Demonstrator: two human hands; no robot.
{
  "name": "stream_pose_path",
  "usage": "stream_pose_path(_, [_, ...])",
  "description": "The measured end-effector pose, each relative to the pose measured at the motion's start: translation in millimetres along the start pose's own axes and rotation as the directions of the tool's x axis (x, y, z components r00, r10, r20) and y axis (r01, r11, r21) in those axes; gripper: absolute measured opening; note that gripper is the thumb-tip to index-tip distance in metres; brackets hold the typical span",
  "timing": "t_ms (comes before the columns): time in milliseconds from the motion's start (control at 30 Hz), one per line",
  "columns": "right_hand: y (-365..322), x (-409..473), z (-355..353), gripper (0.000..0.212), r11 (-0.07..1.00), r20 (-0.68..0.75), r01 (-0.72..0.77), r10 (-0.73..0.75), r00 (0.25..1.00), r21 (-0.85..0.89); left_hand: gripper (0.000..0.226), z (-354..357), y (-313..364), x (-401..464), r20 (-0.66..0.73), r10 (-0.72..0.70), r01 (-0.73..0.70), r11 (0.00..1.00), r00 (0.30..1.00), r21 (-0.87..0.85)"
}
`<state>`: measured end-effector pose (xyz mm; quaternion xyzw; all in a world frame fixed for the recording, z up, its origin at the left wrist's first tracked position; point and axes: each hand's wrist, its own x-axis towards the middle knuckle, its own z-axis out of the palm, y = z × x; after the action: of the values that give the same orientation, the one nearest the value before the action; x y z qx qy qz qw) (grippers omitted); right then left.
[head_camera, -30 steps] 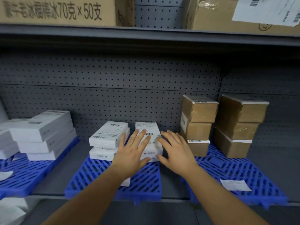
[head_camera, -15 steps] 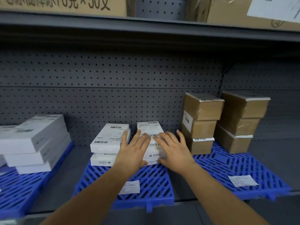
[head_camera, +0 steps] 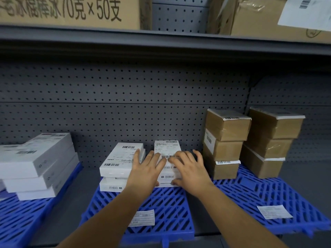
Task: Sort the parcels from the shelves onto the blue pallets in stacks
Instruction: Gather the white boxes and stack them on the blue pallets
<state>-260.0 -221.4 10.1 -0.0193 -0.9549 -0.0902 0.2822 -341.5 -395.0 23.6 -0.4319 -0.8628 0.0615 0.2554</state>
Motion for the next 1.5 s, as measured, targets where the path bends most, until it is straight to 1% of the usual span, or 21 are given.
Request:
stream_pose_path(133, [0.0, -2.5, -3.0, 0.079, 1.000, 0.004, -0.003, 0.003, 1.000, -0.003, 0.083, 2.0, 0.2, -1.9, -0.034, 0.007, -0.007, 1.000, 0.999, -0.006])
stream_pose_path(200, [4.2, -5.2, -6.8, 0.077, 1.000, -0.009, -0.008, 0.007, 1.000, -0.006, 0.082, 4.7, -1.7, -1.8, -0.088, 0.027, -0.027, 1.000, 0.996, -0.005])
stream_pose_path(300, [12.1, -5.8, -11.6, 0.073, 1.000, -0.015, -0.006, 0.006, 1.000, -0.025, 0.073, 12.1, -4.0, 1.0, -0.167, 0.053, -0.057, 0.998, 0.985, -0.019])
stream_pose_path(433, [15.3, 0.5, -12.4, 0.072, 0.997, 0.008, -0.024, 0.024, 1.000, -0.067, 0.068, 14.0, -4.3, 6.6, -0.184, 0.025, -0.032, 0.999, 0.983, -0.040])
stream_pose_path(567, [13.6, 0.9, -11.5, 0.071, 0.996, 0.003, -0.056, 0.056, 0.998, -0.063, 0.066, 14.1, -3.3, 6.6, -0.207, 0.013, -0.026, 0.998, 0.978, -0.057])
stream_pose_path(633, [13.5, -1.6, -12.0, 0.067, 0.997, -0.024, -0.060, 0.059, 0.998, -0.051, 0.060, 14.0, -4.3, 6.8, -0.254, 0.019, -0.034, 0.998, 0.967, -0.056])
stream_pose_path(700, [13.8, -2.0, -13.9, 0.058, 0.997, -0.063, -0.071, 0.069, 0.996, -0.023, 0.050, 12.6, -5.7, 8.4, -0.293, 0.013, -0.033, 0.997, 0.956, -0.063])
stream_pose_path(800, [15.2, 1.9, -15.0, 0.046, 0.997, -0.081, -0.076, 0.076, 0.994, -0.007, 0.041, 11.5, -6.7, 12.4, -0.286, 0.001, -0.022, 0.997, 0.958, -0.067])
stream_pose_path(933, [13.3, 5.1, -15.4, 0.043, 0.994, -0.053, -0.112, 0.112, 0.992, 0.012, 0.041, 10.5, -6.7, 15.7, -0.260, -0.013, -0.011, 0.996, 0.966, -0.091])
stream_pose_path(1000, [11.4, 1.8, -17.3, 0.047, 0.994, -0.051, -0.106, 0.107, 0.993, 0.018, 0.049, 9.9, -5.2, 12.7, -0.248, -0.001, -0.024, 0.995, 0.969, -0.096])
stream_pose_path(1033, [10.2, -0.3, -18.1, 0.052, 0.995, -0.040, -0.095, 0.095, 0.995, 0.018, 0.058, 9.9, -4.5, 10.1, -0.218, 0.011, -0.031, 0.995, 0.976, -0.090])
stream_pose_path(1100, [6.3, -3.4, -18.8, 0.070, 0.997, 0.017, -0.074, 0.074, 0.997, -0.004, 0.079, 8.7, -3.2, 5.0, -0.114, 0.033, -0.040, 0.998, 0.993, -0.056])
stream_pose_path(1167, [1.1, -3.8, -15.8, 0.090, 0.996, 0.098, -0.071, 0.077, 0.992, -0.061, 0.092, 7.9, -0.8, 1.4, -0.041, 0.053, -0.053, 0.999, 0.998, -0.001])
stream_pose_path(1200, [-1.1, -3.2, -13.2, 0.097, 0.993, 0.122, -0.078, 0.088, 0.989, -0.083, 0.093, 8.1, 0.9, 1.2, -0.035, 0.055, -0.055, 0.998, 0.998, 0.004])
stream_pose_path(1267, [-2.9, -1.7, -8.6, 0.102, 0.991, 0.132, -0.097, 0.109, 0.985, -0.098, 0.092, 6.8, 4.6, 2.8, -0.033, 0.035, -0.036, 0.999, 0.999, -0.018])
stream_pose_path(1400, [0.6, -0.2, -6.4, 0.103, 0.988, 0.121, -0.108, 0.121, 0.985, -0.111, 0.090, 3.7, 4.0, 6.6, -0.012, 0.019, -0.019, 1.000, 1.000, -0.024])
stream_pose_path(1500, [0.6, -2.7, -4.6, 0.102, 0.991, 0.096, -0.093, 0.103, 0.990, -0.100, 0.091, 5.2, 4.3, 5.8, -0.006, 0.009, -0.009, 1.000, 1.000, 0.000])
